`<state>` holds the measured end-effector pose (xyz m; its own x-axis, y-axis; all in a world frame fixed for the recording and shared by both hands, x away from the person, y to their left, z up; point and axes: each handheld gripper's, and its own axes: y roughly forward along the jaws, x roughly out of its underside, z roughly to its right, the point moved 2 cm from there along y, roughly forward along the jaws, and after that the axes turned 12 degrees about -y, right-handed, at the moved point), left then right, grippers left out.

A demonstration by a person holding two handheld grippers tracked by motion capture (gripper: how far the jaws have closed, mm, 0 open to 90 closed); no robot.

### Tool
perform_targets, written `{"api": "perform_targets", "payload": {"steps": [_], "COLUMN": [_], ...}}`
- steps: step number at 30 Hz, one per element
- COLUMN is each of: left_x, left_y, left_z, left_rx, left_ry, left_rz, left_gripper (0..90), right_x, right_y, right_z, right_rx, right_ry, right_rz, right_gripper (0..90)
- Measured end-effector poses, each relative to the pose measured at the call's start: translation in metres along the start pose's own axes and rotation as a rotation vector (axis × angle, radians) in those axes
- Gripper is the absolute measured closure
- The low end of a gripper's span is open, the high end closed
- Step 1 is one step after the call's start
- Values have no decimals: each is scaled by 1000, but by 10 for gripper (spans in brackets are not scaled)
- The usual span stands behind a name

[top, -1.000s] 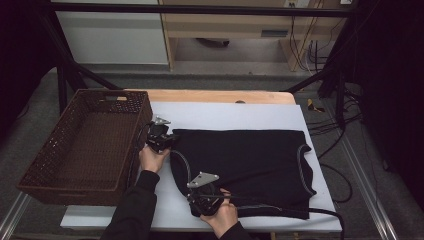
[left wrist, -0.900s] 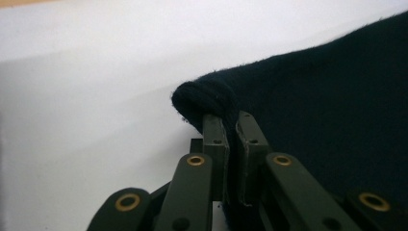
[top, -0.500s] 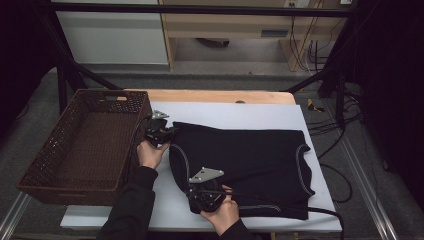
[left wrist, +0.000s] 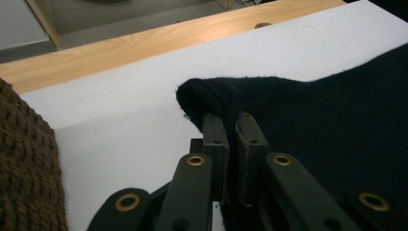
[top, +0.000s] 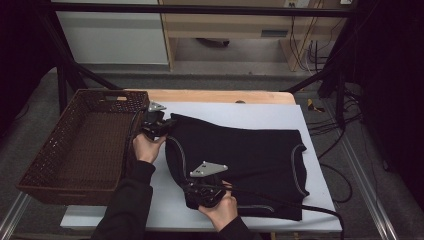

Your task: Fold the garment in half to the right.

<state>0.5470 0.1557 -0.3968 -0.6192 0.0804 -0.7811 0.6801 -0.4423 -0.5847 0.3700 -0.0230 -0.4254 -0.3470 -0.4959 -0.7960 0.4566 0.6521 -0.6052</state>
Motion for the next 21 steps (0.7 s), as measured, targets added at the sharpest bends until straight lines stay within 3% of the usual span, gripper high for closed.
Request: {"api": "perform_targets", "payload": {"steps": [21], "left_x": [-23], "left_y": [-25], "left_z": [3], "left_rx": [-20], "left_ry": [13], "left_rz": [62], "left_gripper": [841], "right_x": [-21], "right_y": [-8], "right_z": [-7], "right_rx": [-11], "right_ry": [-14], "right_rz": [70], "right_gripper": [745]}}
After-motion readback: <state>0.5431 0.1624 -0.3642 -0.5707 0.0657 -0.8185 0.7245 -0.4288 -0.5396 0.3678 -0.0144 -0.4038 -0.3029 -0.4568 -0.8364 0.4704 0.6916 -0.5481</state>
